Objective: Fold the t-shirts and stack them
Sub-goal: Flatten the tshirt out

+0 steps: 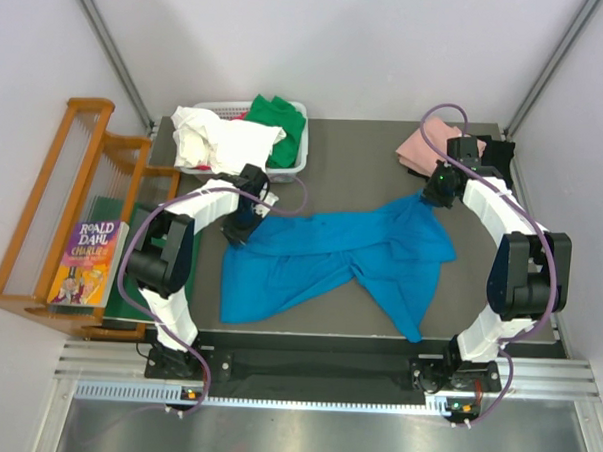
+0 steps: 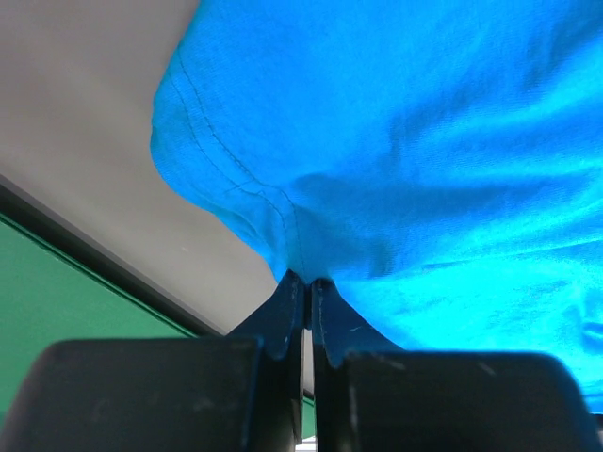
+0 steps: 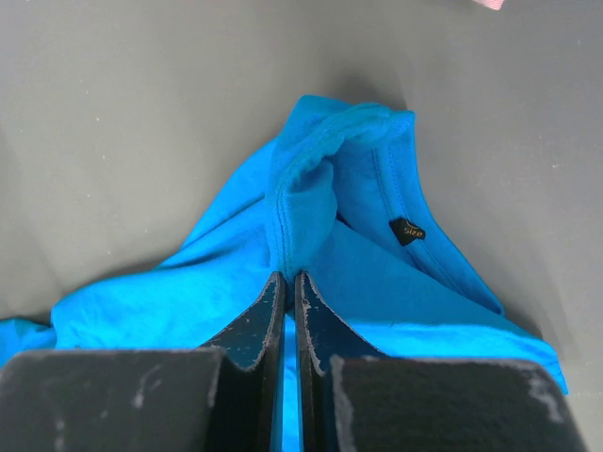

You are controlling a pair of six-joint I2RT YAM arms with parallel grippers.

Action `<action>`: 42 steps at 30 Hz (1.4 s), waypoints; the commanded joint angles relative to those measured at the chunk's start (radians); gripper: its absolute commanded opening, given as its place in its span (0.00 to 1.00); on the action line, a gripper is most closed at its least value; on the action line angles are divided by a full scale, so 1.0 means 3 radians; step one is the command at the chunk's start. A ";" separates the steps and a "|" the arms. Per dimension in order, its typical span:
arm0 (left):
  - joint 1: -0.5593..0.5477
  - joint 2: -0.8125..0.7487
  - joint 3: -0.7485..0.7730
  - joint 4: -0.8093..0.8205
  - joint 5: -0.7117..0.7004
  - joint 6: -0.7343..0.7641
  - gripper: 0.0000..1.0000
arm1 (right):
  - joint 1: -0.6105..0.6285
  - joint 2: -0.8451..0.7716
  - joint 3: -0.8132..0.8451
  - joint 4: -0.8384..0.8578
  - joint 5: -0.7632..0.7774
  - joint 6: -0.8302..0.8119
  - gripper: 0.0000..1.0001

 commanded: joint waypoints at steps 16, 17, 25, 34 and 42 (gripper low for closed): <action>-0.0009 -0.0773 0.0947 -0.0403 -0.0752 0.0060 0.00 | 0.0047 -0.0994 -0.0210 0.0179 -0.0114 -0.0058 0.00; -0.0009 -0.0921 0.1115 -0.0470 -0.0747 0.0039 0.00 | 0.0057 -0.1263 -0.0266 0.0149 -0.0144 -0.0068 0.00; -0.0009 -0.1862 0.1408 -0.1033 -0.0354 -0.0089 0.00 | 0.0271 -0.3242 -0.0314 -0.0265 -0.0155 -0.0298 0.00; 0.0037 -0.2727 0.1735 -0.1401 -0.0276 0.0090 0.00 | 0.0548 -0.4042 0.0489 -0.0920 0.0076 -0.0278 0.00; 0.0037 -0.2467 0.2993 -0.1647 -0.0521 0.0116 0.00 | 0.0568 -0.3843 0.1129 -0.1063 0.0132 -0.0242 0.00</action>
